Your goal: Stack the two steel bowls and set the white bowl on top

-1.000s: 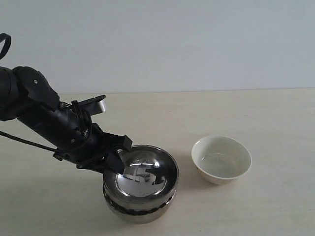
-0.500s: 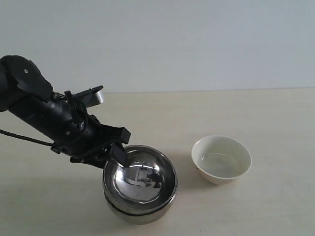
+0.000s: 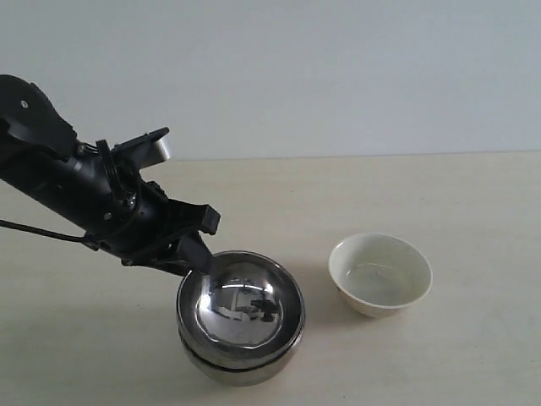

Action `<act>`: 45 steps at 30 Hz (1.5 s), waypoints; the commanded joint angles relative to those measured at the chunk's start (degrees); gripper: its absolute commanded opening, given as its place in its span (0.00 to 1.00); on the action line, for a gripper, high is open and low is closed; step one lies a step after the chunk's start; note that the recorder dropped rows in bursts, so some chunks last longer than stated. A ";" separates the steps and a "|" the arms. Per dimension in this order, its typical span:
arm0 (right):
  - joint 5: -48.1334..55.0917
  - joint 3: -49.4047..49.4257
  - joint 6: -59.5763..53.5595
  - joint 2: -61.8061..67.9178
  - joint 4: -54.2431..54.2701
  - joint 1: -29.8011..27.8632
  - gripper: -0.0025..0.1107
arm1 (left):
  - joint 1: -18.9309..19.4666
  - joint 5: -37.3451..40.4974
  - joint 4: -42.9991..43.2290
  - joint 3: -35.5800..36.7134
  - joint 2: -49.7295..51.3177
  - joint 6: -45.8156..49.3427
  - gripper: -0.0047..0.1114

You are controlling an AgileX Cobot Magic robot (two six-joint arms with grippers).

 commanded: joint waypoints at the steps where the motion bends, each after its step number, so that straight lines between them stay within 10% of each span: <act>1: -0.22 0.23 -0.02 -0.29 -0.44 -0.05 0.02 | -0.40 -0.05 0.58 -0.15 1.89 -0.69 0.17; 23: -0.22 0.23 -0.02 -0.29 -0.44 -0.05 0.02 | -0.40 -0.54 0.73 -0.26 -2.51 -0.69 0.13; 33: -0.22 0.23 -0.02 -0.29 -0.44 -0.05 0.02 | 0.54 -0.90 7.11 -0.11 -5.84 -1.98 0.36; 45: -0.22 0.23 -0.02 -0.29 -0.44 -0.05 0.02 | 6.81 -13.21 5.61 16.23 -24.77 -3.59 0.32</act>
